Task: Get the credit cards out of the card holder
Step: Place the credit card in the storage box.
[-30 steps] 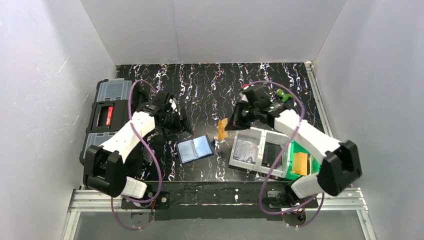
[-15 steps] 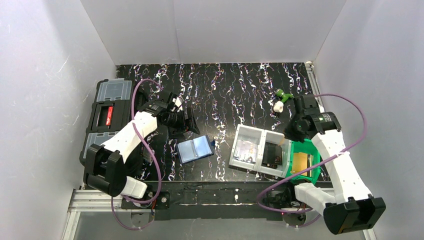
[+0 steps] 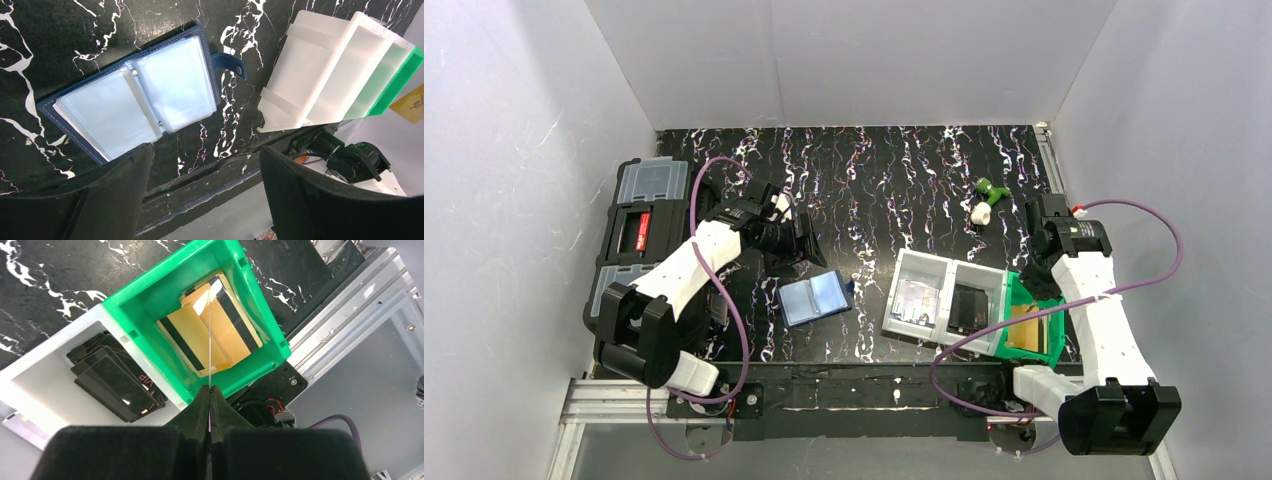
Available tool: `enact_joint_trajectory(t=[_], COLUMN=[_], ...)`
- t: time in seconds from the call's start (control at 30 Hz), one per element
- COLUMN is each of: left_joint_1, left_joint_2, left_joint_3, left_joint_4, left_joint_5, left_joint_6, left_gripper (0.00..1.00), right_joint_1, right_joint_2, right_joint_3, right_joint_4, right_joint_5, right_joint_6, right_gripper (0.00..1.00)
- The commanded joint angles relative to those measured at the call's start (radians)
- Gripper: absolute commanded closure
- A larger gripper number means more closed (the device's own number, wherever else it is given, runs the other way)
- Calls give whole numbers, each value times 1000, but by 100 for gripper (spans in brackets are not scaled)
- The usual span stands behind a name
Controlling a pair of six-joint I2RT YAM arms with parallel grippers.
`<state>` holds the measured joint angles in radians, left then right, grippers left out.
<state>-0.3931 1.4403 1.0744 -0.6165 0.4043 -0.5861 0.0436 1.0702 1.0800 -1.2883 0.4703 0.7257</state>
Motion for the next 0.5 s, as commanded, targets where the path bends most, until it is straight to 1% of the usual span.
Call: enact_joint_trajectory(t=[0.0,0.07,0.1,0.13,0.37,0.47], left_joint_1=[-5,-4,-4,-4,-4,-5], left_joint_2=[-5,-8,-10,-10,-7,-7], left_joint_3=[22,22,21,21,22,21], left_joint_4=[-8,-8,-8,-9,-10,-11], left_joint_5=[17,14,13,13,10,7], left_joint_6=[13,13,12,11,10,9], left_gripper=[22,22,22,22,22,22], right_joint_1=[-11,-13,-13,-13,-14,-14], right_joint_2=[26,35,37,39,33,25], right_joint_3=[-17,-23,-27,-30,-45,-46], right_joint_4=[-12,-3,3,10,51,72], right_joint_5=[52,48,42,36,-35,-76], right_joint_6=[-7,-8,-11,-15,-49,-73], right_gripper=[99,98,97,93,58,48])
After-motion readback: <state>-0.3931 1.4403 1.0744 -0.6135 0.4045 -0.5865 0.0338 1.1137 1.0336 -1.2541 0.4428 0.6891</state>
